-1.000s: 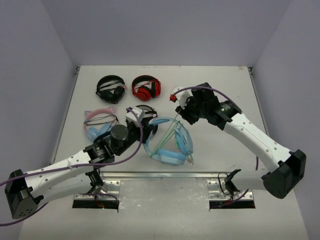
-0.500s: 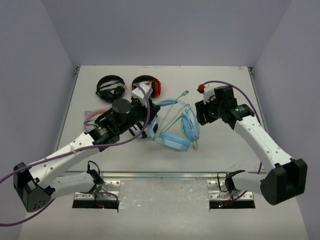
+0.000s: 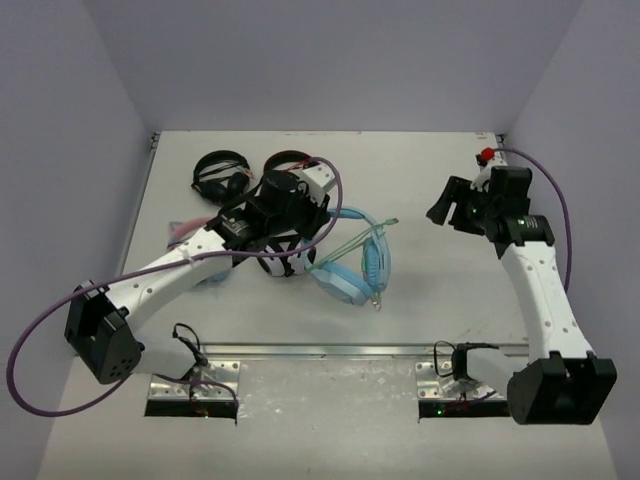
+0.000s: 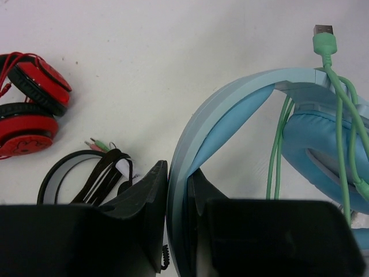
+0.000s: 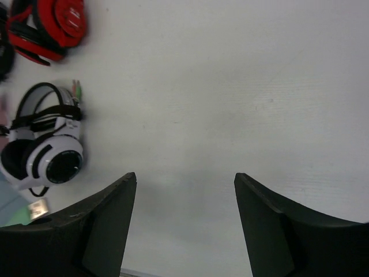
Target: Wrap the headphones
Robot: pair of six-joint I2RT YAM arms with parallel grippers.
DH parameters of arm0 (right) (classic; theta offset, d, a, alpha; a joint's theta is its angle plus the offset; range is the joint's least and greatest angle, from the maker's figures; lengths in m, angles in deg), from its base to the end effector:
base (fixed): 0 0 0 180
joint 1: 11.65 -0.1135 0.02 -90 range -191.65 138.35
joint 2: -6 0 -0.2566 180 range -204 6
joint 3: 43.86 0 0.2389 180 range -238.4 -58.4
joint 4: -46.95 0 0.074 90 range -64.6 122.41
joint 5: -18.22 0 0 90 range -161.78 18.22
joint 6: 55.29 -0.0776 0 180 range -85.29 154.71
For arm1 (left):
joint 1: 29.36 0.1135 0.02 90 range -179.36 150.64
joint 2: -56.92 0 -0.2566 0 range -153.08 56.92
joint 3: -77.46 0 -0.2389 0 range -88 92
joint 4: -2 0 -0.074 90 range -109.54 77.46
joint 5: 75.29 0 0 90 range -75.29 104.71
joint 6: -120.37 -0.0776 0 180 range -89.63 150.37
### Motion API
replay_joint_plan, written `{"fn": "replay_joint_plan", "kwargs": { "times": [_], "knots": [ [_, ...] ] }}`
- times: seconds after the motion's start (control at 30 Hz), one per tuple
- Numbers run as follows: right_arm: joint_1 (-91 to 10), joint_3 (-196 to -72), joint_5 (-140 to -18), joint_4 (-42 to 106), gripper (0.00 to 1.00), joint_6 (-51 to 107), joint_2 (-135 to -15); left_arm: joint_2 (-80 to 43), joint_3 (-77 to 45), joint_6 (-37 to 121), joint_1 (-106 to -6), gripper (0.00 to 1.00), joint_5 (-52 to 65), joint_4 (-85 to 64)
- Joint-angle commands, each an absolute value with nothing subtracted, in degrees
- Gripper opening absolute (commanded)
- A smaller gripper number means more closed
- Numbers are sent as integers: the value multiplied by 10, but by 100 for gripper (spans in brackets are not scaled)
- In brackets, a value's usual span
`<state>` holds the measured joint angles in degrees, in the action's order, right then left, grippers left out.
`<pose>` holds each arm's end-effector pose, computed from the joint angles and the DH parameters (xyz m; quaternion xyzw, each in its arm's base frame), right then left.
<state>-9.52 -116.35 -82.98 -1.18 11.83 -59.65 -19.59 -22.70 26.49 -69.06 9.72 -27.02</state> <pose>0.2646 0.0052 0.2767 0.1570 0.8939 0.1614 0.3877 0.2534 -0.2192 0.3113 0.3355 0.7768 -0.1986 0.4946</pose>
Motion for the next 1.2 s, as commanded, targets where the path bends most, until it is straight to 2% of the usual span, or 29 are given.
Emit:
{"fn": "replay_joint_plan", "kwargs": {
  "times": [0.0, 0.27, 0.53, 0.7, 0.9, 1.03, 1.17],
  "knots": [
    [-96, -1232, -861, -5, 69, 75, -549, -198, -195, 249, -689, 0, 45, -242],
    [-96, -1277, -919, -60, 68, 103, -517, -314, -129, 190, -689, 0, -83, -262],
    [-96, -1222, -964, -74, 69, 116, -449, -473, 17, 118, -686, 0, -184, -317],
    [-96, -1206, -1038, -81, 69, 107, -408, -564, 75, 97, -673, 0, -196, -317],
    [-97, -1178, -1072, -76, 71, 97, -355, -628, 102, 129, -630, 1, -240, -269],
    [-97, -1161, -1081, -70, 71, 95, -343, -651, 103, 134, -616, 6, -251, -246],
    [-98, -1139, -1092, -56, 71, 90, -335, -685, 124, 144, -598, 7, -274, -245]
  ]
}}
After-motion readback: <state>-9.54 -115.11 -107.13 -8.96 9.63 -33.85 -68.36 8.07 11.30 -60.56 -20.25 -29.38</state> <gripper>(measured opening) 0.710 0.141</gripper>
